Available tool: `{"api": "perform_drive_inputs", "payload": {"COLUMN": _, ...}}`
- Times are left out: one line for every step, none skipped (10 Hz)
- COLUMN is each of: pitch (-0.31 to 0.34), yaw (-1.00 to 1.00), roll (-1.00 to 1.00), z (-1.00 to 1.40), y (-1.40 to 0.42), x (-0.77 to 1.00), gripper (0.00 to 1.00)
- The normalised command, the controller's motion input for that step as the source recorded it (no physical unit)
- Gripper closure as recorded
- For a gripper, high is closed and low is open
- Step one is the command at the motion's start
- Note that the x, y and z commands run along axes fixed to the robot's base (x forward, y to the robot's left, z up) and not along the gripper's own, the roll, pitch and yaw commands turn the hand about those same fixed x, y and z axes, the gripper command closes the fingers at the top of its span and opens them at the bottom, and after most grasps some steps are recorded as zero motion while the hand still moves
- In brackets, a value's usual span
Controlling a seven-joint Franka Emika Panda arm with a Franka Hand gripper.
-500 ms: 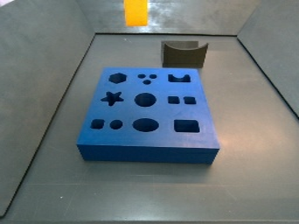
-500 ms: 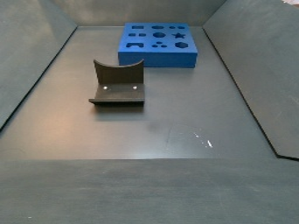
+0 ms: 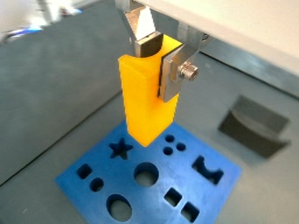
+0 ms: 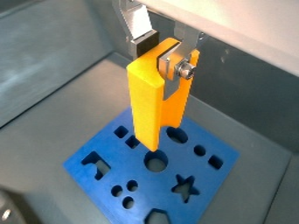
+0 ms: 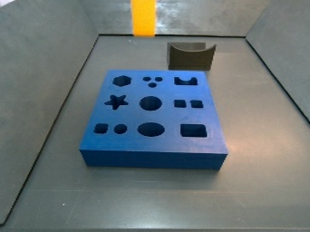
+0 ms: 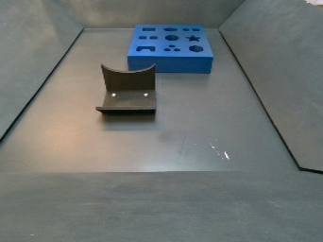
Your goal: Insert the arch object.
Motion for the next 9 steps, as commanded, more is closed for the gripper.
{"api": "perform_drive_inputs", "payload": {"pitch": 0.000, "yaw": -0.89, "roll": 0.00, "z": -0.49, "y": 0.13, "x": 0.29, "gripper": 1.00}}
{"api": "perform_drive_inputs", "payload": {"pitch": 0.000, "yaw": -0.87, "roll": 0.00, "z": -0.47, "y": 0.14, "x": 0.33, "gripper": 1.00}}
{"api": "perform_drive_inputs", "payload": {"pitch": 0.000, "yaw": -0.85, "roll": 0.00, "z": -0.43, "y": 0.14, "x": 0.37, "gripper": 1.00}}
{"api": "perform_drive_inputs", "payload": {"pitch": 0.000, "yaw": -0.86, "roll": 0.00, "z": -0.43, "y": 0.14, "x": 0.37, "gripper": 1.00}}
{"api": "perform_drive_inputs", "payload": {"pitch": 0.000, "yaw": -0.87, "roll": 0.00, "z": -0.44, "y": 0.13, "x": 0.37, "gripper": 1.00}}
{"api": "perform_drive_inputs", "payload": {"pitch": 0.000, "yaw": -0.87, "roll": 0.00, "z": -0.45, "y": 0.13, "x": 0.35, "gripper": 1.00}}
{"api": "perform_drive_inputs", "payload": {"pitch": 0.000, "yaw": -0.92, "roll": 0.00, "z": -0.39, "y": 0.14, "x": 0.25, "gripper": 1.00}}
{"api": "perform_drive_inputs", "payload": {"pitch": 0.000, "yaw": -0.95, "roll": -0.03, "z": -0.25, "y": 0.09, "x": 0.21, "gripper": 1.00}}
{"api": "perform_drive_inputs", "payload": {"pitch": 0.000, "yaw": -0.95, "roll": -0.03, "z": -0.23, "y": 0.08, "x": 0.20, "gripper": 1.00}}
